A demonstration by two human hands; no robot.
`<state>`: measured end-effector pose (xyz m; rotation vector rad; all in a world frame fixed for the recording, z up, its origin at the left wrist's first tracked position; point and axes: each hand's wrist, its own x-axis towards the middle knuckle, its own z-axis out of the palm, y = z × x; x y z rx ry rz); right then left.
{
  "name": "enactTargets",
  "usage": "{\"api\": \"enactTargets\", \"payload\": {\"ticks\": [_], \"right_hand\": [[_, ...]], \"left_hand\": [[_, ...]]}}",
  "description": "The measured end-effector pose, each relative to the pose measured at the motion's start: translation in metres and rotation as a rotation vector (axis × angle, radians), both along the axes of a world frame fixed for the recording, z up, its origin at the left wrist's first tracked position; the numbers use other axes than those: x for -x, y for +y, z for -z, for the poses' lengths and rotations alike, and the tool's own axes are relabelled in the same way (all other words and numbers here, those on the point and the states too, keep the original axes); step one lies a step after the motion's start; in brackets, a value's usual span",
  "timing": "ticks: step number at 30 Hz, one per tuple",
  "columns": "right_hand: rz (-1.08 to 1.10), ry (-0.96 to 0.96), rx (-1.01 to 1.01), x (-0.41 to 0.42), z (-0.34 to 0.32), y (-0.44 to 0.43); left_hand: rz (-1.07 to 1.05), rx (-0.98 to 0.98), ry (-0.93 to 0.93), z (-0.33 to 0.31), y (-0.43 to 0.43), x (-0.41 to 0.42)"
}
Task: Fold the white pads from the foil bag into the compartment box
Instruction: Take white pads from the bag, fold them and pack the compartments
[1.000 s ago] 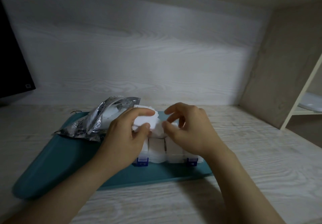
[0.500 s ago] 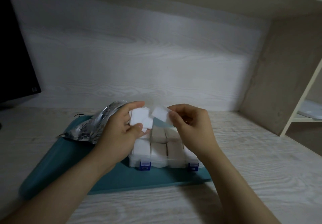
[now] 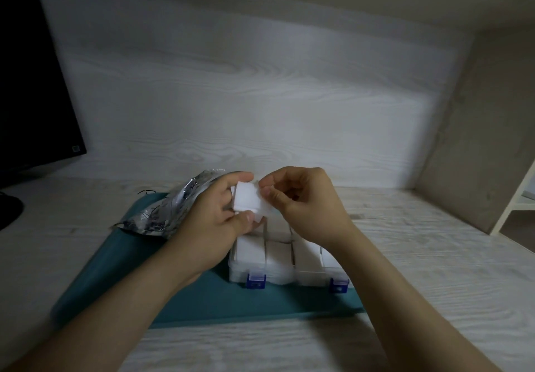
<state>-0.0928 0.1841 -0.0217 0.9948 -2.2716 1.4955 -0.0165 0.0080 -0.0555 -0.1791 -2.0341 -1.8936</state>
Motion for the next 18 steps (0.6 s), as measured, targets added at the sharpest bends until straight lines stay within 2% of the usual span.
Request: {"api": "enactTargets", "payload": {"ticks": [7,18], "right_hand": [[0.023,-0.019,0.030,-0.0017,0.0105,-0.0004],[0.113,0.233,-0.148,-0.0090,0.0117,-0.0027]], "left_hand": [[0.012,0.017,0.004,-0.0001,-0.0023,-0.0004],[-0.016,0.122,-0.015,-0.0008,-0.0050,-0.0031]]}}
